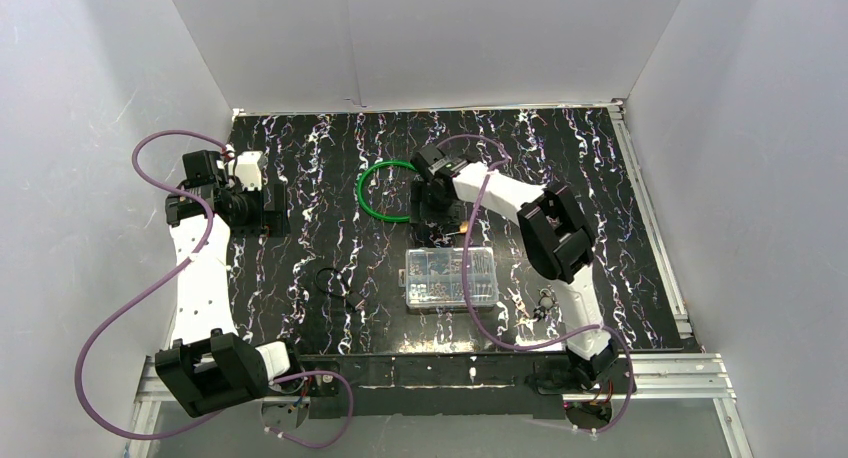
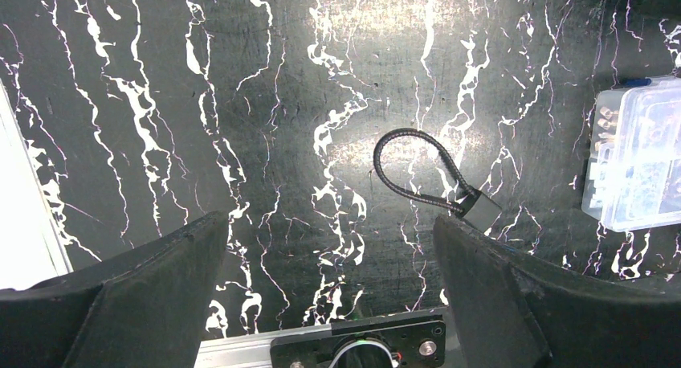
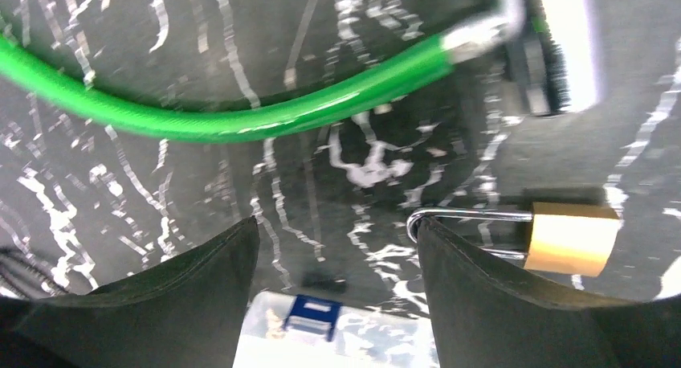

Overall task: Unlock with the key
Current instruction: Move the lock to the center of the board, then move the distractor to the center of the board, then move the lock to the center of the board.

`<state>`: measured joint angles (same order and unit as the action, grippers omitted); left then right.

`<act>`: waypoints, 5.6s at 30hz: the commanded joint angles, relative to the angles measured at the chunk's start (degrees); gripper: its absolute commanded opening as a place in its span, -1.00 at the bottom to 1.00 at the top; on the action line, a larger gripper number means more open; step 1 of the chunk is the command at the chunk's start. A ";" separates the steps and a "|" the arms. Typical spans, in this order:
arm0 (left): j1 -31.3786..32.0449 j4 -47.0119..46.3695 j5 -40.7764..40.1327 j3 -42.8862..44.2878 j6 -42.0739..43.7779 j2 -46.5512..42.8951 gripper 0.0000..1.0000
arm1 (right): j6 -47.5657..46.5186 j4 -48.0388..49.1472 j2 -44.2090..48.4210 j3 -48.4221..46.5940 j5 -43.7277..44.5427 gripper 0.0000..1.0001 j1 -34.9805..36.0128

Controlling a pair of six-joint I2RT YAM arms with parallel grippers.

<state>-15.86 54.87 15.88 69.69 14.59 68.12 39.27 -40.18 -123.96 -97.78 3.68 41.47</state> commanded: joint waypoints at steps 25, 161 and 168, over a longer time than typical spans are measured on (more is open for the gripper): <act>-0.14 2.70 0.91 1.20 0.38 -3.83 0.99 | -4.90 3.30 9.78 -5.67 -7.54 0.71 17.30; -0.63 6.16 -1.67 -3.97 4.19 2.29 0.99 | -12.03 1.12 7.93 -3.80 8.79 0.72 27.84; -0.94 5.37 -2.79 -1.56 4.22 7.05 0.99 | -14.95 4.57 3.80 -5.14 8.58 0.79 31.27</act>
<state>-16.19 60.03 15.27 66.06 19.16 73.34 26.89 -37.67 -118.52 -99.46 12.19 71.99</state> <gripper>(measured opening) 0.993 0.888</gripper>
